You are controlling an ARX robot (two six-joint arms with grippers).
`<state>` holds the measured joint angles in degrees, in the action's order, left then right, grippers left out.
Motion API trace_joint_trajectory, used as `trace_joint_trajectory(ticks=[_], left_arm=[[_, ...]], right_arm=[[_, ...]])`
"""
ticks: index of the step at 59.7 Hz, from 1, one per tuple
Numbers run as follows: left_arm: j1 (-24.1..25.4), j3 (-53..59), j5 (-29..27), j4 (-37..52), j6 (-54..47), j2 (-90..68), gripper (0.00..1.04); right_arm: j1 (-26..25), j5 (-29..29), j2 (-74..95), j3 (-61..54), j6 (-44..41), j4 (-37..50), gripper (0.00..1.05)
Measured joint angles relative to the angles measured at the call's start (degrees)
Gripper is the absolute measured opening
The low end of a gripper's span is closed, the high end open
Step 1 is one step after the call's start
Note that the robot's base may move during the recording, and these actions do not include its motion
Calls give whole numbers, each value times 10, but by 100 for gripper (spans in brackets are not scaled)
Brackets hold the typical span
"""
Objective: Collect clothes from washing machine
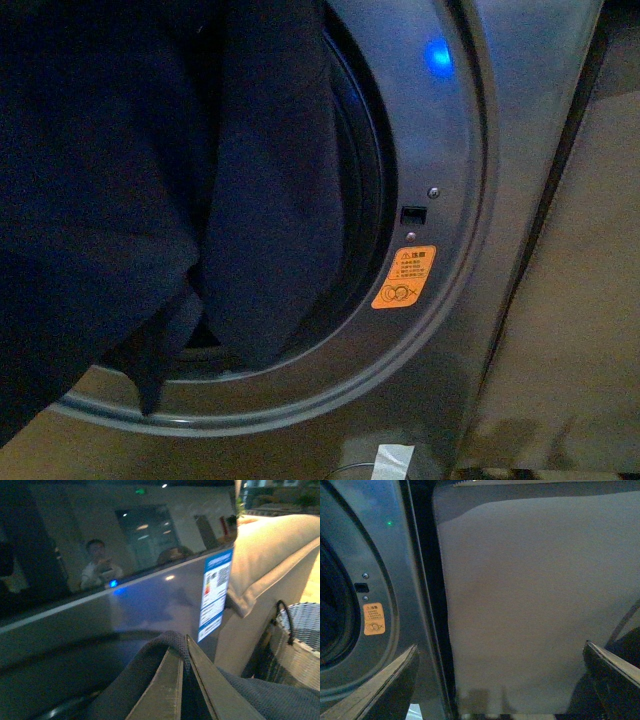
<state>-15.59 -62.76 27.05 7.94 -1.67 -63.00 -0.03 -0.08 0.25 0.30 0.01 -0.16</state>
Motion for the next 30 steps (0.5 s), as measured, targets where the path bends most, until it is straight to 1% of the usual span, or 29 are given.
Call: trace_joint_trajectory(ticks=[7, 13, 15, 19, 25, 30], left_arm=[[-45, -80, -5, -22, 3, -35, 4], [-71, -144, -14, -43, 5, -73, 4], [-84, -188, -16, -60, 9, -100, 4], [-96, -233, -21, -75, 14, -128, 4], [-127, -353, -45, -119, 19, -198, 4], [-144, -425, -56, -146, 19, -236, 4]], right_arm=[[0, 0, 0, 0, 0, 0, 97], [0, 0, 0, 0, 0, 0, 97], [0, 0, 0, 0, 0, 0, 97], [0, 0, 0, 0, 0, 0, 97], [0, 0, 0, 0, 0, 0, 97], [0, 0, 0, 0, 0, 0, 97]])
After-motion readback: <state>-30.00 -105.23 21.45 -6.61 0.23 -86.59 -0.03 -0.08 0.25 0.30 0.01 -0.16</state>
